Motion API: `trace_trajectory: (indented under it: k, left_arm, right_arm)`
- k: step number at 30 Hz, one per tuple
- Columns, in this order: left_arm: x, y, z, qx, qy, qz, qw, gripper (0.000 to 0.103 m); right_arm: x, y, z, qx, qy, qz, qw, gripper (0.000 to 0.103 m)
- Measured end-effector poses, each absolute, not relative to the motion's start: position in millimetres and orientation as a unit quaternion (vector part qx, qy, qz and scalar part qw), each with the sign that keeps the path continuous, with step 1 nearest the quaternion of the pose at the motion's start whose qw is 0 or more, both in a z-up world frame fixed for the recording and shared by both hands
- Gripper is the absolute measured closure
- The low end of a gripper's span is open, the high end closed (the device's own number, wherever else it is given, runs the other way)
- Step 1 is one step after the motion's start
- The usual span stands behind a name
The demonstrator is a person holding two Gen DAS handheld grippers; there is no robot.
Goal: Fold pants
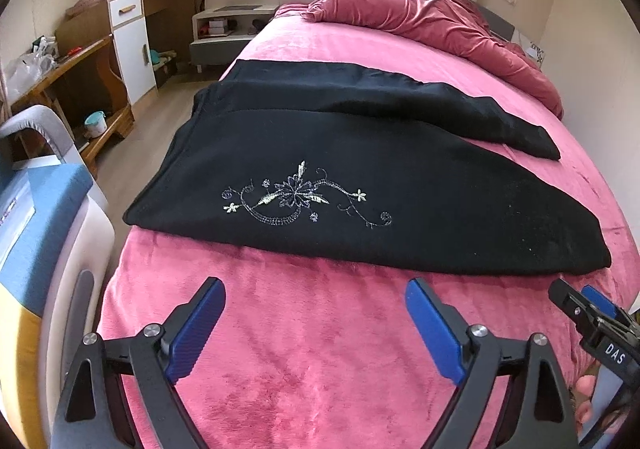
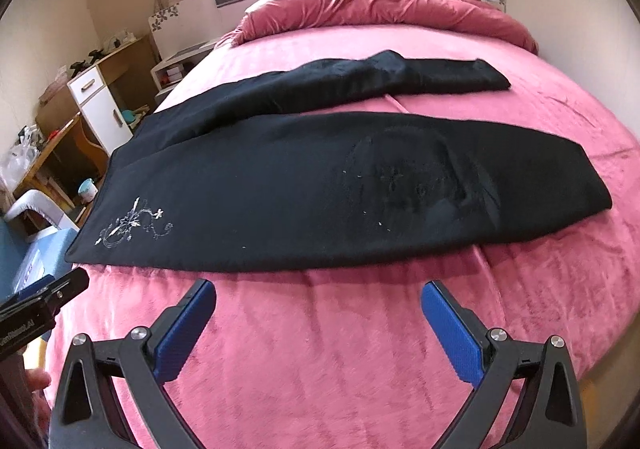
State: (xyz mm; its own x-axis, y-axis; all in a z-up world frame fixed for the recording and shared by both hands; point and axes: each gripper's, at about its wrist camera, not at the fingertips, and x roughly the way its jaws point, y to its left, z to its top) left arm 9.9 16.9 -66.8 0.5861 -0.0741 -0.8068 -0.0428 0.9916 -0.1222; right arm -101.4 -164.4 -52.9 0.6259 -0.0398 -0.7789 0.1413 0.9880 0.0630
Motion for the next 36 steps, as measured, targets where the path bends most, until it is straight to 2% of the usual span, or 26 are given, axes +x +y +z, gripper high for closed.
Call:
trace_trajectory:
  k: [9,11,13,16,18,19,21,23,25,29,36]
  left_arm:
    - [20.3,30.8,-77.7,-0.101,0.483,-0.015,0.870,0.010]
    - [25.6,37.7,-82.9,-0.115,0.494,-0.015,0.862,0.017]
    - [31.8,46.9,-89.6,-0.132,0.505,-0.016,0.853,0.034]
    - [41.8,66.4,-102.3,-0.172,0.527,-0.019,0.832,0.039]
    - [45.5,82.8,-111.1,-0.217,0.537,-0.021,0.815,0.043]
    - [47.6,90.9,-116.4,-0.237,0.540,-0.018,0.808,0.052]
    - [52.2,109.3,-122.8,-0.275,0.539,-0.012,0.796,0.058]
    - [53.8,124.8,-124.7,-0.305,0.529,-0.002,0.792,0.060]
    - [55.6,136.5,-123.6,-0.319,0.522,0.010,0.791,0.064]
    - [60.6,152.9,-128.4,-0.347,0.513,0.018,0.785,0.065]
    - [72.7,169.5,-130.2,-0.397,0.486,0.023,0.778,0.068]
  right_arm:
    - [-96.2,-207.8,-59.5,0.121,0.452,-0.063,0.881,0.000]
    - [-96.4,-223.8,-60.4,0.141,0.452,-0.069,0.878,0.000]
    - [-96.6,-238.8,-62.0,0.162,0.455,-0.074,0.873,0.000]
    - [-99.6,-269.3,-64.9,0.205,0.451,-0.089,0.864,0.001]
    - [-104.6,-297.1,-66.1,0.244,0.440,-0.107,0.858,0.007]
    - [-106.3,-307.3,-67.6,0.257,0.435,-0.113,0.855,0.011]
    - [-110.7,-334.8,-71.6,0.301,0.426,-0.128,0.844,0.025]
    - [-113.3,-357.2,-75.0,0.334,0.414,-0.135,0.836,0.032]
    - [-112.4,-373.5,-76.1,0.344,0.403,-0.147,0.835,0.034]
    - [-104.0,-399.8,-85.9,0.374,0.392,-0.160,0.825,0.039]
    - [-81.5,-427.2,-110.7,0.416,0.390,-0.166,0.805,0.059]
